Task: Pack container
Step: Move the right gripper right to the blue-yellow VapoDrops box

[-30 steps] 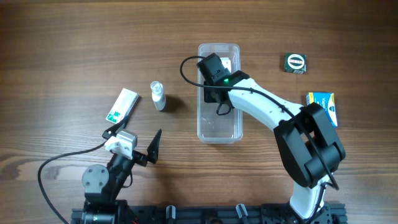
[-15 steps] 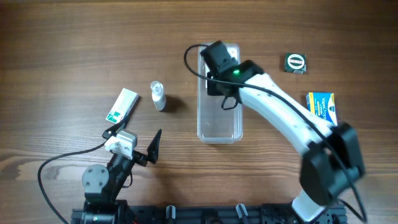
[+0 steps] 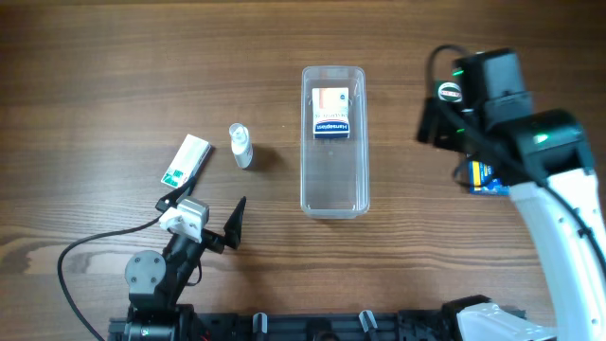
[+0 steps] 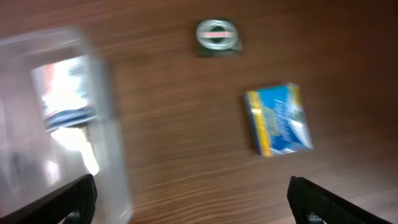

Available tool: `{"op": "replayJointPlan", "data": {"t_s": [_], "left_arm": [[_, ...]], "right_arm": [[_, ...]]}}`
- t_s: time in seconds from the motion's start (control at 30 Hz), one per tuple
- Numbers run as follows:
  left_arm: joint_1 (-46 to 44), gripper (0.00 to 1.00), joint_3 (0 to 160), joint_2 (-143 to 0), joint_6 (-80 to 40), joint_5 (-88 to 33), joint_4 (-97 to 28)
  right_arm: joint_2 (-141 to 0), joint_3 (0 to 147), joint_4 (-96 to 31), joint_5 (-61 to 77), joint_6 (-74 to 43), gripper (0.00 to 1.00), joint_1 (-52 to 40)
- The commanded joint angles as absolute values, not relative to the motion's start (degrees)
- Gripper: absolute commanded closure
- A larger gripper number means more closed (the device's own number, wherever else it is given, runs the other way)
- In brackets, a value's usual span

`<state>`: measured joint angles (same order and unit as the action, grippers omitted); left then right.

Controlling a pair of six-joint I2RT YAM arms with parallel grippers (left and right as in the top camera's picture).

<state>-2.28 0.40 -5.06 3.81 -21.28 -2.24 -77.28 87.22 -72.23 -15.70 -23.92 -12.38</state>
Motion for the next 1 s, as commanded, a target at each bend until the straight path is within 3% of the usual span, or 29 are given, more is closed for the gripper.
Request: {"op": "replayJointPlan", "data": {"t_s": [0.0,0.17,0.27,0.63,0.97], "left_arm": [[-2.0,0.00,0.3,-5.1,4.3,-20.9,-2.6],[-2.0,0.00,0.3,-5.1,4.3,-20.9,-2.6],[-2.0,0.00,0.3,-5.1,4.3,-20.9,-2.6],[-2.0,0.00,0.3,-5.1,4.3,-20.9,-2.6],[-2.0,0.00,0.3,-5.1,4.3,-20.9,-2.6]], "right_arm": [[-77.5,84.6,-72.2,-16.6,-23.4,0.00,-1.9],[-78.3,80.2,-70.4,0.6,-3.9,0.00,8.4],[-78.4,80.2,-68.1,-1.3,-2.4,0.00,9.5],[-85.1,80.2,-61.0,-3.4,22.7,0.01,10.7],[-93.6,80.2,-63.6,-3.2,22.2,0.00,18.8]]}}
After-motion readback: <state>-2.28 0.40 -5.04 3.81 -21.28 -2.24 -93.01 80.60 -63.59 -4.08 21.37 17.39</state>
